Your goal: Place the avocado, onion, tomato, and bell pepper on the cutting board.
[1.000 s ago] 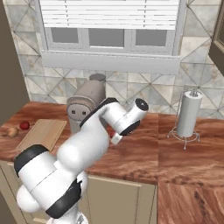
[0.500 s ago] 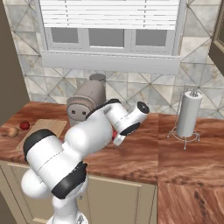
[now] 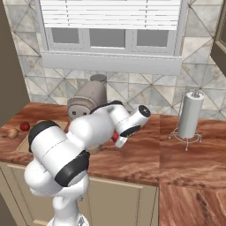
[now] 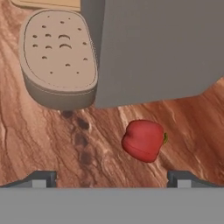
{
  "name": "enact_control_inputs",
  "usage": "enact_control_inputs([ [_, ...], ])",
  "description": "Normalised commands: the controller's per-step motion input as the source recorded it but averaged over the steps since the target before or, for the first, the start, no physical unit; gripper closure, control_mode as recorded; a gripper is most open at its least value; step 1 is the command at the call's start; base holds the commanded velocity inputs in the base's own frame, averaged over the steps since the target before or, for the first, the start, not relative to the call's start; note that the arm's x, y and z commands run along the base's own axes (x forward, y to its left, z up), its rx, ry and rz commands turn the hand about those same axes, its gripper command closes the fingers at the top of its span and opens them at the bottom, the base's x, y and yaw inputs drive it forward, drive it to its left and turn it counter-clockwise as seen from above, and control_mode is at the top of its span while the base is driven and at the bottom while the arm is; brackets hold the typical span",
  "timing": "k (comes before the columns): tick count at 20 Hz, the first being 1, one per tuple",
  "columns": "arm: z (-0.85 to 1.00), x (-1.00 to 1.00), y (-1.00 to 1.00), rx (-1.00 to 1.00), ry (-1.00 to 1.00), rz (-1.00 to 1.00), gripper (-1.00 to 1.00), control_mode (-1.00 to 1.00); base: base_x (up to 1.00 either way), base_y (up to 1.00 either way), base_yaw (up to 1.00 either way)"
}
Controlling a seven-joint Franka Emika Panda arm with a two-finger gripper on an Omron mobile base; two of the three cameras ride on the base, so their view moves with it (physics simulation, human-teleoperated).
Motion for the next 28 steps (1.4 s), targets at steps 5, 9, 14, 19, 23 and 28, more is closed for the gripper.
enact_control_inputs([
  [5, -0.15, 0.09, 0.0, 0.0, -0.02, 0.0, -1.0, -1.0, 0.0, 0.0, 0.0],
  [9, -0.16, 0.16, 0.0, 0.0, -0.01, 0.0, -1.0, -1.0, 0.0, 0.0, 0.0],
  [14, -0.15, 0.13, 0.0, 0.0, 0.0, 0.0, -1.0, -1.0, 0.0, 0.0, 0.0],
  [19, -0.12, 0.02, 0.0, 0.02, 0.0, 0.03, -1.0, -1.0, 0.0, 0.0, 0.0],
  [23, -0.11, 0.04, 0.01, 0.04, 0.0, 0.04, -1.0, -1.0, 0.0, 0.0, 0.0],
  [28, -0.03, 0.08, 0.02, 0.08, 0.0, 0.04, -1.0, -1.0, 0.0, 0.0, 0.0],
])
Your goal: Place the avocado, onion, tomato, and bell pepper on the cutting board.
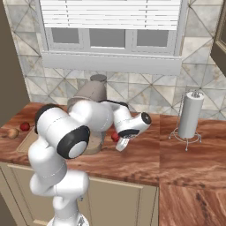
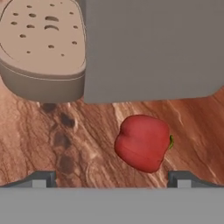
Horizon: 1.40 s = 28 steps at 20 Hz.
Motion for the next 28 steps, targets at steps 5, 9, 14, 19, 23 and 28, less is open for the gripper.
enact_control_inputs([
  [5, 0.0, 0.14, 0.02, 0.09, 0.02, 0.02, -1.0, -1.0, 0.0, 0.0, 0.0],
  [9, 0.0, 0.27, 0.0, 0.08, 0.09, 0.0, -1.0, -1.0, 0.0, 0.0, 0.0],
  [14, -0.08, 0.3, 0.0, 0.07, 0.14, 0.0, -1.0, -1.0, 0.0, 0.0, 0.0],
  [19, -0.11, 0.11, 0.0, 0.08, 0.11, 0.02, -1.0, -1.0, 0.0, 0.0, 0.0],
  [23, -0.07, 0.0, 0.08, 0.07, 0.1, 0.03, -1.0, -1.0, 0.0, 0.0, 0.0],
  [28, -0.01, 0.0, 0.21, 0.04, 0.05, 0.01, -1.0, -1.0, 0.0, 0.0, 0.0],
])
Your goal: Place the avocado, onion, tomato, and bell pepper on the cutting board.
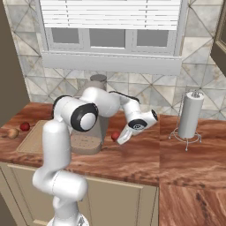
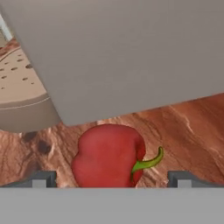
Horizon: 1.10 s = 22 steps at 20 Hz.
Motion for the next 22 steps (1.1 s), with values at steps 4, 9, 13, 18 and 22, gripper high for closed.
enact_control_inputs([
  [4, 0.0, 0.0, 0.33, 0.01, 0.02, 0.0, -1.0, -1.0, 0.0, 0.0, 0.0],
  [9, -0.08, 0.0, 0.26, 0.0, 0.0, 0.0, -1.0, -1.0, 0.0, 0.0, 0.0],
  [13, -0.3, 0.0, 0.11, 0.0, 0.0, 0.0, -1.0, -1.0, 0.0, 0.0, 0.0],
  [18, -0.41, 0.0, 0.0, 0.0, 0.0, 0.0, -1.0, -1.0, 0.0, 0.0, 0.0],
  [22, -0.33, 0.0, 0.0, 0.0, 0.0, 0.0, 1.0, -1.0, 0.0, 0.0, 0.0],
])
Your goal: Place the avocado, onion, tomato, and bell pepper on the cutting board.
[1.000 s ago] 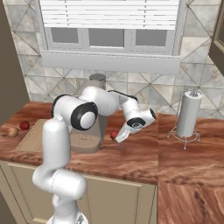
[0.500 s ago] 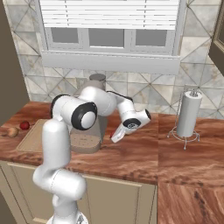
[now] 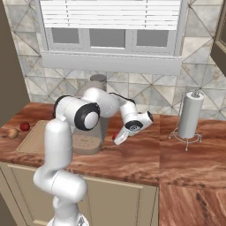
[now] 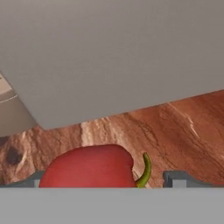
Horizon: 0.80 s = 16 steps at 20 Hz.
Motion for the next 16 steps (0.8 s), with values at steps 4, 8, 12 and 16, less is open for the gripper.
enact_control_inputs([
  [4, -0.13, 0.0, 0.0, 0.0, -0.02, 0.0, 1.0, -1.0, 0.0, 0.0, 0.0],
  [8, 0.29, -0.51, 0.0, 0.04, -0.28, 0.0, 1.0, -1.0, 0.0, 0.0, 0.0],
  [12, 0.77, -0.82, 0.0, 0.04, -0.42, 0.0, 1.0, -1.0, 0.0, 0.0, 0.0],
  [16, 0.99, -0.82, 0.18, 0.02, -0.42, 0.0, 1.0, -1.0, 0.0, 0.0, 0.0],
])
